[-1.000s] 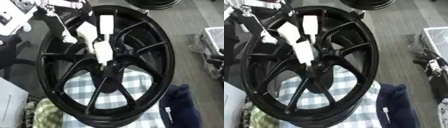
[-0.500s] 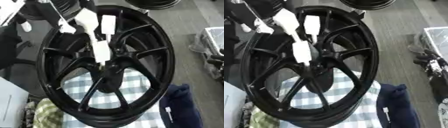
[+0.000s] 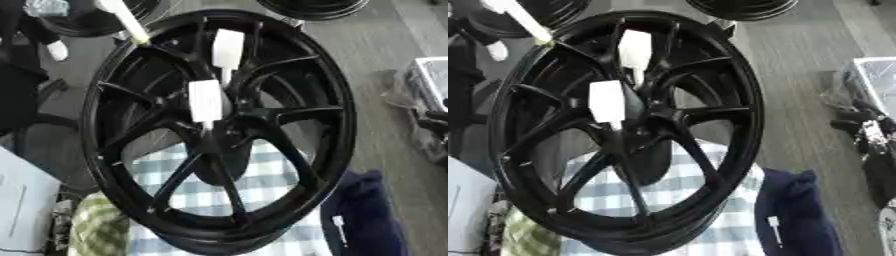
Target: Pull the pin out of the wheel hub.
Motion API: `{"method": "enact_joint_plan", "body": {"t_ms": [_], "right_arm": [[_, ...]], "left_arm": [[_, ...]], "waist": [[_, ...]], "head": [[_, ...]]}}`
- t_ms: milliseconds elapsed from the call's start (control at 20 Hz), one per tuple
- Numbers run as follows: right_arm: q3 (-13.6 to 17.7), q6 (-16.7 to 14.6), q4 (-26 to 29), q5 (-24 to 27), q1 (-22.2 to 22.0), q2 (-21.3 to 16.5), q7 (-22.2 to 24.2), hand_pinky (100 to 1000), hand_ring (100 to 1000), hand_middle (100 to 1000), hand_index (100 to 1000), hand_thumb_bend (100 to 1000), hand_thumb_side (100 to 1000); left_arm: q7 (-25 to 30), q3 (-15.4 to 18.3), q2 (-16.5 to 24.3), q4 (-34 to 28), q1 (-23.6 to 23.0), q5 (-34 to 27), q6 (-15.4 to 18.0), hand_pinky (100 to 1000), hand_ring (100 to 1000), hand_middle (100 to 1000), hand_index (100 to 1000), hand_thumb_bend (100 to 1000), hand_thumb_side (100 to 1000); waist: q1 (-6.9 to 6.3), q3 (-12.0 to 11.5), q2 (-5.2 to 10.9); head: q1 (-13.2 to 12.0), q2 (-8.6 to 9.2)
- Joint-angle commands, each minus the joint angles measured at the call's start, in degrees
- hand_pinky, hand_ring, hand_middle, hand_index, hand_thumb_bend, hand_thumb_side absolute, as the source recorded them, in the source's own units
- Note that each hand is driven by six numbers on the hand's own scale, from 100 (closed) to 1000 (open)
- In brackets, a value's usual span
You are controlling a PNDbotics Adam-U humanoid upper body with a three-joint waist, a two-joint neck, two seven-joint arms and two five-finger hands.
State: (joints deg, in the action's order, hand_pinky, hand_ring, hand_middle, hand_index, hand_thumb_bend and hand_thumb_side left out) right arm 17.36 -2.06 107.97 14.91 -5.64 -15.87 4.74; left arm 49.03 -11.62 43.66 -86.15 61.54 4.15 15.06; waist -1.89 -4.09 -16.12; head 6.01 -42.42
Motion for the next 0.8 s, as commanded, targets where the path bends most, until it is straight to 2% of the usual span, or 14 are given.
{"method": "enact_joint_plan", "body": {"t_ms": [50, 200, 400, 700, 800], "right_arm": [[0.9, -0.2, 1.4, 0.5, -0.1, -0.9, -0.6, 995, 766, 721, 884, 100, 662], [1.2, -0.4, 1.6, 0.6, -0.3, -0.9, -1.0, 995, 766, 721, 885, 100, 661], [2.0, -0.7, 2.0, 0.7, -0.6, -0.7, -1.7, 995, 766, 721, 885, 100, 657], [3.3, -1.3, 2.8, 1.3, -1.0, -0.6, -3.2, 995, 767, 722, 884, 100, 652], [3.5, -1.3, 2.9, 1.5, -1.1, -0.6, -3.4, 995, 767, 722, 884, 100, 651]], "left_arm": [[1.5, 5.9, 6.3, -2.0, -2.9, -1.0, 1.5, 718, 625, 475, 314, 100, 100], [-1.7, 10.5, 10.1, -2.2, -9.4, -0.9, 0.6, 716, 623, 473, 313, 100, 100], [-5.7, 15.1, 13.2, -0.8, -18.3, -0.3, -0.5, 714, 624, 474, 323, 100, 100], [-8.5, 19.7, 12.2, 1.3, -29.1, 0.8, -1.6, 738, 654, 509, 397, 100, 100], [-8.3, 20.5, 11.4, 1.8, -31.2, 2.0, -1.8, 786, 720, 574, 513, 100, 100]], "waist": [[0.20, -0.4, 1.27], [0.38, -0.8, 1.22], [0.65, -1.4, 1.18], [0.95, -2.5, 1.29], [1.04, -2.7, 1.39]], "head": [[0.5, -0.32], [0.9, -0.29], [1.5, -0.15], [1.8, 0.38], [1.9, 0.52]]}}
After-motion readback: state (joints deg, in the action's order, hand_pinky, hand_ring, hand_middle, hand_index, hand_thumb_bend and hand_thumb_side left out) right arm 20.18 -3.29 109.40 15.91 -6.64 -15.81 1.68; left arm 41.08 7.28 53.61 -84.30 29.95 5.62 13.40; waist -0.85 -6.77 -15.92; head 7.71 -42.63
